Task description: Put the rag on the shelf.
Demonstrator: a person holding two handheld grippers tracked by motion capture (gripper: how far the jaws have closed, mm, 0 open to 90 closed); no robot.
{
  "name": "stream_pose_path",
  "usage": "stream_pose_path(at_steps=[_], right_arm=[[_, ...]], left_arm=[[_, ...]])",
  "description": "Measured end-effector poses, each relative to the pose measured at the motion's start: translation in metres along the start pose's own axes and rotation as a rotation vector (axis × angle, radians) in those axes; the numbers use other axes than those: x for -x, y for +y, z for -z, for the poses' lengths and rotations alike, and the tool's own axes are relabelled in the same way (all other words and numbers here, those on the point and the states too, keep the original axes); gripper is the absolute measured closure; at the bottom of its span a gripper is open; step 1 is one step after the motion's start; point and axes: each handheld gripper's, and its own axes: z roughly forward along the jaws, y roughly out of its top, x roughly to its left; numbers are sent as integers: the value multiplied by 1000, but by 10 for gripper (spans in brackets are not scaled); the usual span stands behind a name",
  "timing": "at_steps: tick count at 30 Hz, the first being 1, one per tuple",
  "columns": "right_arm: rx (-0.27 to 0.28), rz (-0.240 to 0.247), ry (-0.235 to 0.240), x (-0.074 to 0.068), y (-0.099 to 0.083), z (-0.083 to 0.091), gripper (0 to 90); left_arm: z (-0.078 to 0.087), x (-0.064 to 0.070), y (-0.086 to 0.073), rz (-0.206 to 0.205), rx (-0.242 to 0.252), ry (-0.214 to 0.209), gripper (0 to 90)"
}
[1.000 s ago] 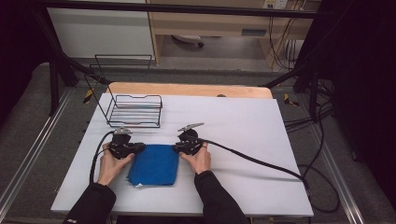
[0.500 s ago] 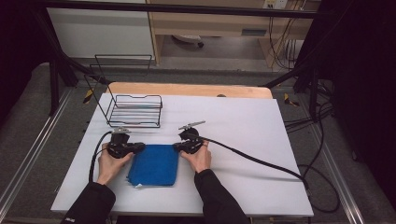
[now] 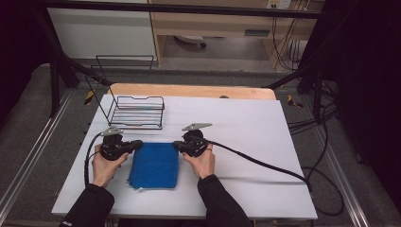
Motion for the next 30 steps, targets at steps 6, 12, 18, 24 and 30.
stream_pose_path(at_steps=[6, 12, 18, 24, 30], right_arm=[[62, 26, 9, -8, 5, 15, 876], [107, 57, 7, -12, 9, 27, 876], [151, 89, 2, -15, 14, 39, 876], [196, 140, 1, -20, 21, 53, 876], [217, 158, -1, -22, 26, 62, 876]], left_arm=[[11, 7, 4, -19, 56, -5, 845], [24, 17, 9, -55, 120, -2, 845], [33, 26, 14, -80, 170, 0, 845], [43, 35, 20, -99, 216, 19, 845], [49, 42, 25, -107, 243, 16, 845]])
